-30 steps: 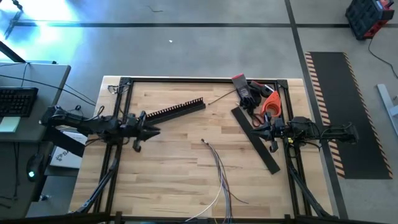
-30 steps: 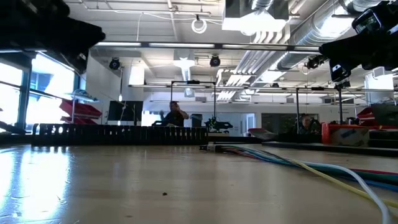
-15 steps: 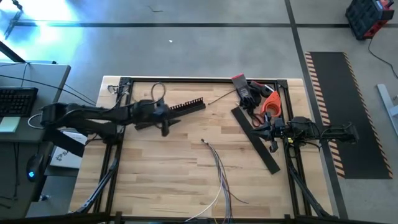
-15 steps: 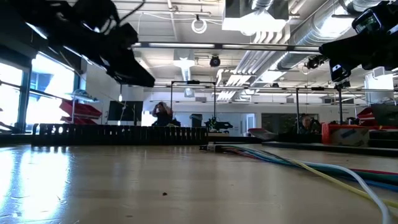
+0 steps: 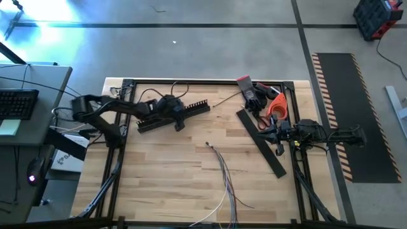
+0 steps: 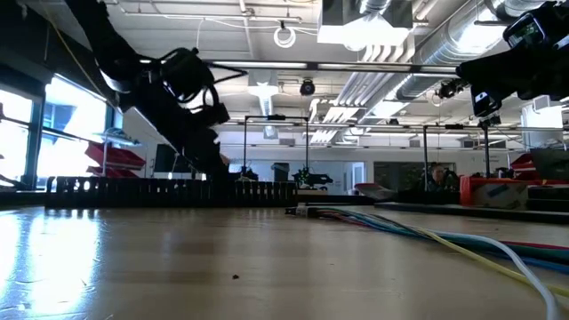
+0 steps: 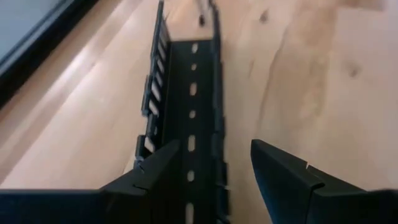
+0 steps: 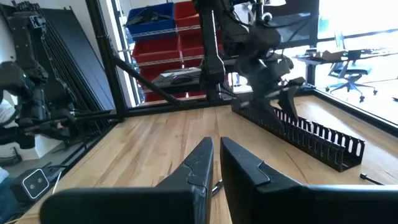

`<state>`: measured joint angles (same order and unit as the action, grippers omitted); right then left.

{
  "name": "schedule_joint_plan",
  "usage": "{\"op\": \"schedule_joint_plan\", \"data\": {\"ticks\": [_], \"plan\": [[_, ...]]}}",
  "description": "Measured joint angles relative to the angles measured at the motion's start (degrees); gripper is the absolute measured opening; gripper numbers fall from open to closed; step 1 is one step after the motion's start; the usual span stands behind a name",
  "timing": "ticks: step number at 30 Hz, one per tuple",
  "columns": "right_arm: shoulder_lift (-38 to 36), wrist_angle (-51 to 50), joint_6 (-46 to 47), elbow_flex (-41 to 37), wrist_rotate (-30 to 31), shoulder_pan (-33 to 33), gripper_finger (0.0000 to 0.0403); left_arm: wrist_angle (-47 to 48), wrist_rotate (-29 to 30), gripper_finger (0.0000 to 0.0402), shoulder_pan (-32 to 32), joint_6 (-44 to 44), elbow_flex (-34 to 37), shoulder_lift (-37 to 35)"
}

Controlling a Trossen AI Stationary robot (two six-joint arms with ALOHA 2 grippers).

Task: Ziptie cables
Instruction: Adjust the cable duct on the table

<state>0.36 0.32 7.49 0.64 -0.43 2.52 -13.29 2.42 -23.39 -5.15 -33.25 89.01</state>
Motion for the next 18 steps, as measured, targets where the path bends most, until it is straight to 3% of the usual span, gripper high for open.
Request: {"op": "schedule_joint_plan", "data": {"ticks": [6,14,18], "plan": [[0.0,0.0,0.0,0.0,0.0,0.0,0.0016,0.1,1.5,0.0152,-0.32,1.34,-0.99,4.44],[0.0,0.0,0.02,0.0,-0.02,0.0,0.0016,2.05,1.12,0.0022,-0.33,7.11,-1.01,3.93],[0.0,0.0,0.01,0.0,-0.02,-0.01,0.0016,3.14,0.41,0.0009,0.07,12.42,-1.01,1.55]]}}
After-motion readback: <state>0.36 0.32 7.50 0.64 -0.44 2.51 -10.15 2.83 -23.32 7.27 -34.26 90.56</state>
